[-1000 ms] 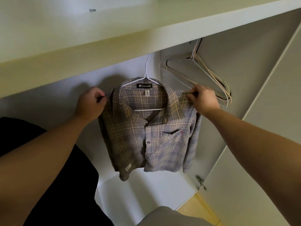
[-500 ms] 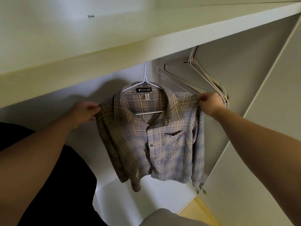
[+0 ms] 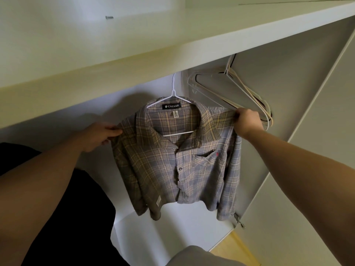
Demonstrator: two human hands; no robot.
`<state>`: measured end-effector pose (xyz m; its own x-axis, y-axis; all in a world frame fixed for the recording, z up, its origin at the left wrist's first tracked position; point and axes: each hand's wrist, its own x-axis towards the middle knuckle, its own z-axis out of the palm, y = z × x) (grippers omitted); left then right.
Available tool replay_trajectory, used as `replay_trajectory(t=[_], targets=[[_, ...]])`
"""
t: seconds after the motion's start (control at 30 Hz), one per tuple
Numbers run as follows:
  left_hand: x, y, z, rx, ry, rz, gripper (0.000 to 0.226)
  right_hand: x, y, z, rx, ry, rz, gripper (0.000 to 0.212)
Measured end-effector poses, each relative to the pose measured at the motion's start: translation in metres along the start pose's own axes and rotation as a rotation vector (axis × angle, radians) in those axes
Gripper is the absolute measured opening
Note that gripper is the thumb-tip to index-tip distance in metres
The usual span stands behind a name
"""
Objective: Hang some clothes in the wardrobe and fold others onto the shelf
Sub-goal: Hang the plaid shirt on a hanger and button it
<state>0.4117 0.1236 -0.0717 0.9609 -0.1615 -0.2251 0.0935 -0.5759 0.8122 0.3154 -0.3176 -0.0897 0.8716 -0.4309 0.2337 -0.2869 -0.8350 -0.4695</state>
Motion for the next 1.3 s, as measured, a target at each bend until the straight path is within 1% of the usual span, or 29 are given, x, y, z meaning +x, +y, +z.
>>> replay_trajectory(t=[0.07,0.1,0.17,0.2,0.23,0.3,0.37,0.4,0.53,0.63,0.67,0.77,0.8,0.83,0.9,0.97,1.0,1.07,1.2,1.3], targets=[[-0.005,-0.007,0.006,-0.199,-0.094,-0.077,0.011,0.001,-0.002,0.0,-0.015,0.0,0.01,0.036],[-0.008,-0.008,0.009,-0.299,-0.123,-0.098,0.018,0.001,-0.004,0.001,-0.021,-0.002,0.018,0.037],[-0.01,-0.015,0.012,-0.492,-0.152,-0.152,0.044,0.001,-0.006,0.004,-0.037,-0.011,0.031,0.037],[-0.01,-0.019,0.014,-0.581,-0.14,-0.179,0.054,0.001,-0.007,0.006,-0.046,-0.019,0.035,0.037],[-0.008,-0.024,0.016,-0.641,-0.109,-0.192,0.058,0.0,-0.009,0.008,-0.055,-0.027,0.043,0.037],[-0.006,-0.031,0.02,-0.706,-0.071,-0.187,0.056,-0.002,-0.011,0.012,-0.061,-0.032,0.065,0.037],[-0.007,-0.034,0.024,-0.751,-0.108,-0.165,0.059,-0.002,-0.012,0.015,-0.057,-0.026,0.079,0.036],[-0.008,-0.032,0.024,-0.764,-0.101,-0.156,0.057,-0.001,-0.012,0.015,-0.056,-0.023,0.082,0.037],[-0.007,-0.026,0.015,-0.682,0.037,-0.099,0.036,0.002,-0.011,0.013,-0.063,-0.01,0.089,0.036],[0.003,-0.021,0.006,-0.587,0.205,-0.062,0.018,0.003,-0.012,0.015,-0.067,-0.015,0.096,0.035],[0.005,-0.018,0.006,-0.494,0.298,-0.008,0.016,0.002,-0.012,0.016,-0.062,-0.021,0.094,0.034],[0.005,-0.014,0.014,-0.013,0.694,0.218,0.026,0.0,-0.012,0.022,-0.046,-0.029,0.079,0.032],[0.001,-0.011,0.019,0.083,0.755,0.264,0.026,0.0,-0.011,0.024,-0.04,-0.029,0.078,0.032],[-0.001,-0.01,0.025,0.145,0.757,0.278,0.024,0.0,-0.01,0.025,-0.033,-0.032,0.081,0.032],[0.001,-0.014,0.031,0.222,0.657,0.25,0.019,0.0,-0.01,0.027,-0.02,-0.038,0.085,0.032],[0.005,-0.019,0.03,0.222,0.545,0.209,0.022,0.0,-0.009,0.027,-0.005,-0.033,0.078,0.03],[0.008,-0.02,0.029,0.212,0.521,0.201,0.026,0.001,-0.008,0.027,0.001,-0.029,0.075,0.03],[0.011,-0.017,0.027,0.226,0.508,0.207,0.03,0.002,-0.006,0.025,0.012,-0.028,0.065,0.028],[0.016,0.0,0.028,0.339,0.52,0.289,0.032,0.001,-0.001,0.023,0.033,-0.033,0.024,0.026],[0.024,0.009,0.027,0.335,0.513,0.277,0.043,-0.002,0.006,0.022,0.012,-0.052,0.022,0.026]])
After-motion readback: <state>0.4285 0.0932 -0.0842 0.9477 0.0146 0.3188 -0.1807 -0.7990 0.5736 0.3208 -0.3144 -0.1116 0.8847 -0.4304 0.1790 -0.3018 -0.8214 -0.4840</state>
